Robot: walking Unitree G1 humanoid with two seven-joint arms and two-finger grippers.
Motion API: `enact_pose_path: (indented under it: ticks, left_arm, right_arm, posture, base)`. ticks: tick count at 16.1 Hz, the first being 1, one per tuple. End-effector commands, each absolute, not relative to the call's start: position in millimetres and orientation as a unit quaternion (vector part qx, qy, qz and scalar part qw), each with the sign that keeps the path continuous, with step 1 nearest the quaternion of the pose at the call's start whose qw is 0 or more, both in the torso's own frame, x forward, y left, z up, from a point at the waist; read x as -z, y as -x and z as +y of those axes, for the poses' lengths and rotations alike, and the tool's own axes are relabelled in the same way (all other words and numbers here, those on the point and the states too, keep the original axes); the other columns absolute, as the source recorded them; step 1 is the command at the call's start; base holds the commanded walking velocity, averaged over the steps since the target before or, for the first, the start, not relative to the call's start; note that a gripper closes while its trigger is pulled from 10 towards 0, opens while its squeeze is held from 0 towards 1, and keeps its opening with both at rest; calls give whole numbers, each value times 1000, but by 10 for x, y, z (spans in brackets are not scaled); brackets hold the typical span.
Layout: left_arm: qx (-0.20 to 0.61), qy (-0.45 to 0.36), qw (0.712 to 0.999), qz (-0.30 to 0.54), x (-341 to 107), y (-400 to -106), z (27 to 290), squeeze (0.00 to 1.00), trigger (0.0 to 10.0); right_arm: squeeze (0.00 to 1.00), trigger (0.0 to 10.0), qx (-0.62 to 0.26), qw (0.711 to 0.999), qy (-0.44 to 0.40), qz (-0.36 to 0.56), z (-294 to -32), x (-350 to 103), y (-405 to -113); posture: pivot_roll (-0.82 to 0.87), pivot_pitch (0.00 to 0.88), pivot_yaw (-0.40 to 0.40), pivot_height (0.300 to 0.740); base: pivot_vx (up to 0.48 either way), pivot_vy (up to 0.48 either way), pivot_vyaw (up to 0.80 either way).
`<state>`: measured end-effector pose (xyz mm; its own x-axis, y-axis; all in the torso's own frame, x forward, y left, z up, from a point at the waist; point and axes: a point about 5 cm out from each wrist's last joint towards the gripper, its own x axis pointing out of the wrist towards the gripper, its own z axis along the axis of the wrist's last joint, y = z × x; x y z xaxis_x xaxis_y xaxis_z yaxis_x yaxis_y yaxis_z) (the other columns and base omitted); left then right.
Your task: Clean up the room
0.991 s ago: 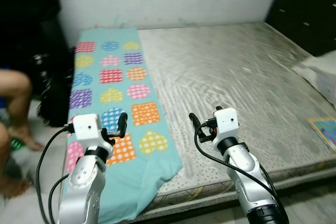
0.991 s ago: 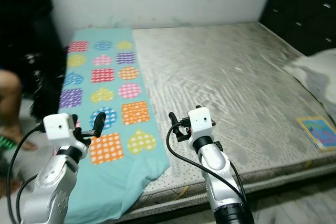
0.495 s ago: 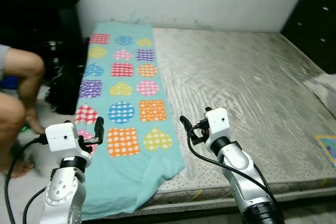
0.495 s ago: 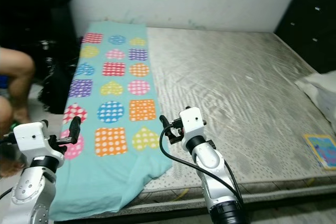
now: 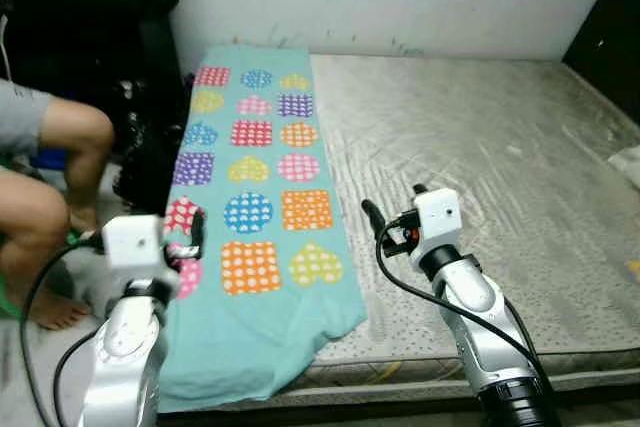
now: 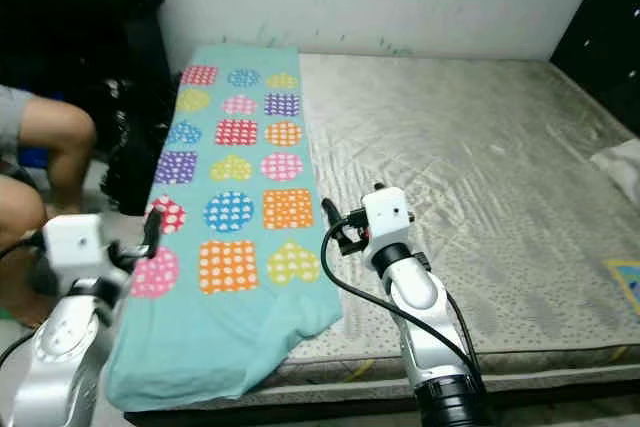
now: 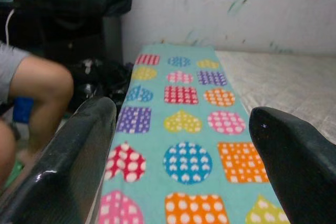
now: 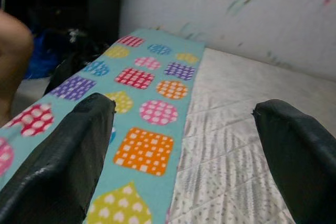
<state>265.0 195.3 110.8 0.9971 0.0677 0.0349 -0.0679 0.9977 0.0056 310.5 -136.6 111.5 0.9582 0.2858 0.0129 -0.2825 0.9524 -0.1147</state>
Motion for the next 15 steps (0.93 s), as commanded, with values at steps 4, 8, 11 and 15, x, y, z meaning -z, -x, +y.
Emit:
enact_pose_path:
  ticks: [4,8,11,15]
  left_arm:
    - [26,-9,999,-20,-1101,-2827,1748,0,10000]
    - [22,-24,999,-34,-1138,-2962,1776,0,10000]
    - [-35,-73,996,-35,-1141,-2968,1883,0,10000]
    - [39,-104,994,-21,-1066,-2767,1995,0,10000]
  right_arm:
    - [0,10000,-100,993,44,-37,-1423,-1179,-3106]
    - [0,10000,-80,994,49,-57,-1551,-1257,-3085]
    - [0,10000,-85,993,57,-63,-1597,-1290,-3064]
    - [0,10000,-115,989,38,-85,-1520,-1371,-3041]
  posture:
    - [-197,0,65,740]
    - [-215,0,83,740]
    - [-205,0,66,740]
    - [-166,0,42,740]
  base:
    - [0,0,0]
    - [0,0,0]
    - [0,0,0]
    - [0,0,0]
